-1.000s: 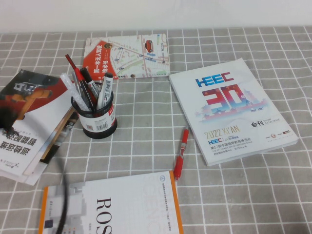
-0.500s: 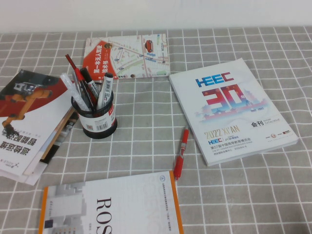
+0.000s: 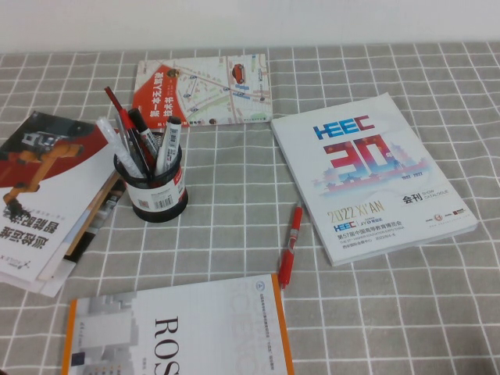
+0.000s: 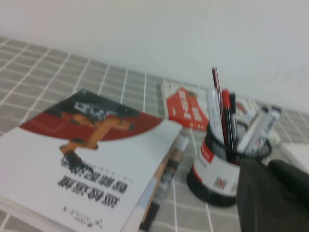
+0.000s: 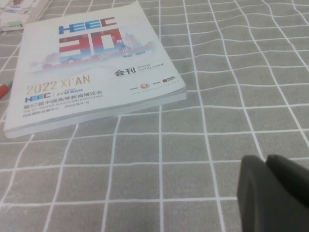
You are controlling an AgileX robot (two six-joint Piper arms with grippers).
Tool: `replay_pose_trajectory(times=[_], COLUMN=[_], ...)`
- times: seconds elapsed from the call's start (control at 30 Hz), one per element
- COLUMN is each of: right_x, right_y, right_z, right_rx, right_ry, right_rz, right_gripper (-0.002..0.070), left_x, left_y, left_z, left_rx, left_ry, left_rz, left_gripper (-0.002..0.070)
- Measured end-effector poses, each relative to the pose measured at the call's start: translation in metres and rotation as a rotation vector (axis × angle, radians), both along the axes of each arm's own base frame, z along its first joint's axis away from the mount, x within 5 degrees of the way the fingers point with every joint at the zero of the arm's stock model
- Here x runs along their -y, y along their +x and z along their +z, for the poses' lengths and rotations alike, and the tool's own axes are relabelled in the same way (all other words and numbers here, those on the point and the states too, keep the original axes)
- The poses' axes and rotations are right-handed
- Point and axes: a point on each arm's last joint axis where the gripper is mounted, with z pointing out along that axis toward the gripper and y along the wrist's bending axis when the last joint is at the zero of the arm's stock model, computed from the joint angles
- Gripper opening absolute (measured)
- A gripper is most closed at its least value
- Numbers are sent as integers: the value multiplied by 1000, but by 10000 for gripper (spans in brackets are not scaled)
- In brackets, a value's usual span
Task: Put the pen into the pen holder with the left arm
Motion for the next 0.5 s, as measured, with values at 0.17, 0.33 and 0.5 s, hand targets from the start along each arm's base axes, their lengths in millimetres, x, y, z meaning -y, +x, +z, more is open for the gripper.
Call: replay_pose_trajectory(times=[0.17,0.33,0.5], right_x=[0,0,0], right_y=[0,0,0], right_z=[0,0,0], right_rx=[0,0,0], right_ry=[6,8,11], right_rz=[0,1,1], right_gripper=[-15,-15,-15], left_x=[3,3,1], left_y=[-11,-19,-22], left_z=[-22,-43,-59], left_rx=[-2,58,78], left_ry=[45,78,87], left_rz=[-62,-67,-46], left_gripper=[0,0,0])
